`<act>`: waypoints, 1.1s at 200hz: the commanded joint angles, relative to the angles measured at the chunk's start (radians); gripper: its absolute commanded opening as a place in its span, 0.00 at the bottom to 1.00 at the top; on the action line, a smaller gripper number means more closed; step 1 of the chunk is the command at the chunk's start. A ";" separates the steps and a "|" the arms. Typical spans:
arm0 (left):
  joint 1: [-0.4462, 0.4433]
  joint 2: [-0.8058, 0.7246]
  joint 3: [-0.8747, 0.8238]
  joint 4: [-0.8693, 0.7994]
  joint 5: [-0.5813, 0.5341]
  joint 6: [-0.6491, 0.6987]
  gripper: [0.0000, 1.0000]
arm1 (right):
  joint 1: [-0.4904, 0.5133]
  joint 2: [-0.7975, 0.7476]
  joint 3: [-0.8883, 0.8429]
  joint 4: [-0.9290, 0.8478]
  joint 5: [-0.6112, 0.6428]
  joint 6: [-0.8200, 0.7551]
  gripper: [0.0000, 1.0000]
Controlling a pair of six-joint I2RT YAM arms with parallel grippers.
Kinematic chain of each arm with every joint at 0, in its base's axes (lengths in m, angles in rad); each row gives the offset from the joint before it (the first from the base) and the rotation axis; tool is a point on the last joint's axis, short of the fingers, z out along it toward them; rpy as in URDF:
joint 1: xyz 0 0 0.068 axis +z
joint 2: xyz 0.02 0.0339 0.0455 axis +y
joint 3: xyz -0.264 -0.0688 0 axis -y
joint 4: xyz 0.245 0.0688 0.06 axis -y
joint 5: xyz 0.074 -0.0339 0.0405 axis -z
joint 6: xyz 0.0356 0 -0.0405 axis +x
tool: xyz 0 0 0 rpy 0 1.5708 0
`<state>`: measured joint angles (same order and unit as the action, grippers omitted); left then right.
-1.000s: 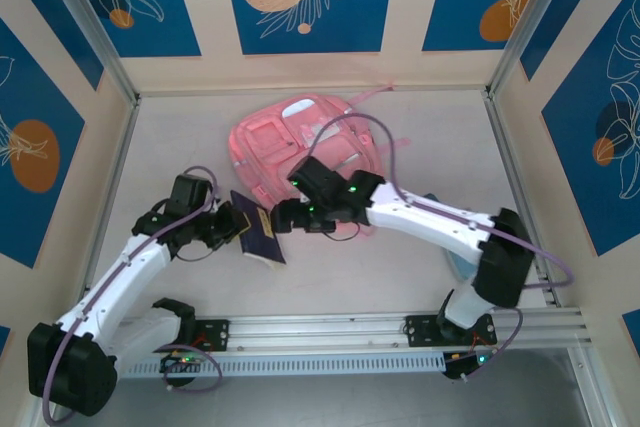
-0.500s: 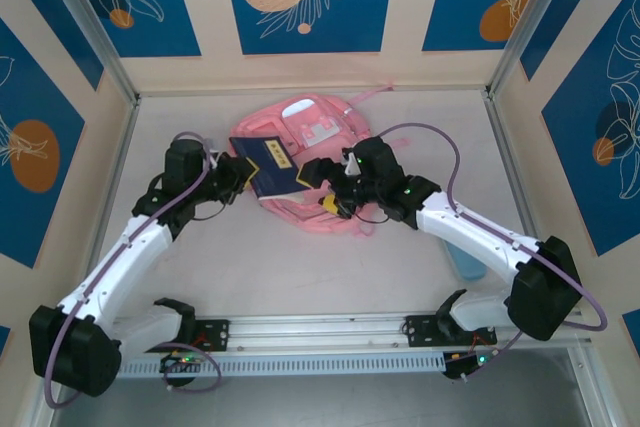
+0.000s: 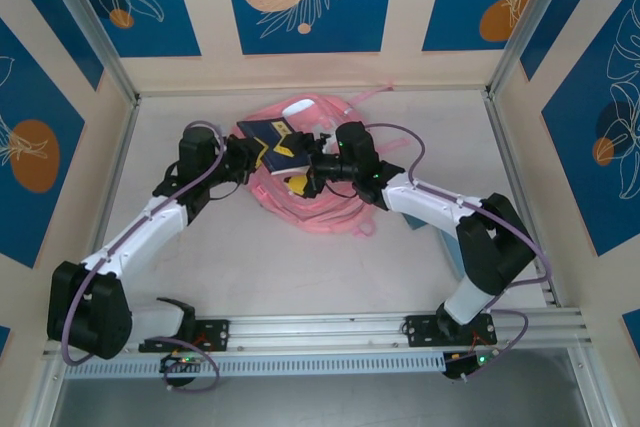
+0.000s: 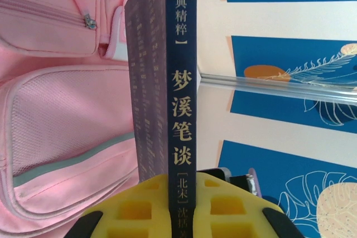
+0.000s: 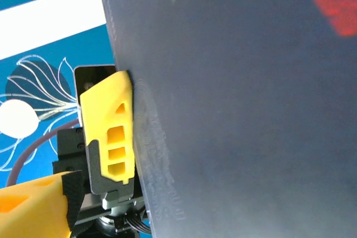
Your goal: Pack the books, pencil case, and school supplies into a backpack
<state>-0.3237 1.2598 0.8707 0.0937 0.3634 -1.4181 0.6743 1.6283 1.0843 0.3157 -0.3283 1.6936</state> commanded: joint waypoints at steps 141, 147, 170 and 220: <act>-0.045 0.012 0.110 -0.322 0.000 0.274 0.35 | -0.069 -0.101 0.050 -0.238 0.076 -0.274 0.04; -0.054 0.014 0.129 -0.376 -0.019 0.321 0.42 | -0.074 -0.115 0.060 -0.282 0.085 -0.311 0.03; -0.105 0.036 0.198 -0.541 -0.091 0.480 0.57 | -0.106 -0.179 0.071 -0.432 0.125 -0.453 0.03; -0.295 0.209 0.435 -0.779 -0.290 0.812 0.66 | -0.269 -0.308 0.127 -0.796 0.210 -0.767 0.03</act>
<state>-0.5419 1.3842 1.1893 -0.4995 0.2096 -0.8398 0.4843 1.3849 1.1385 -0.2623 -0.1757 1.1549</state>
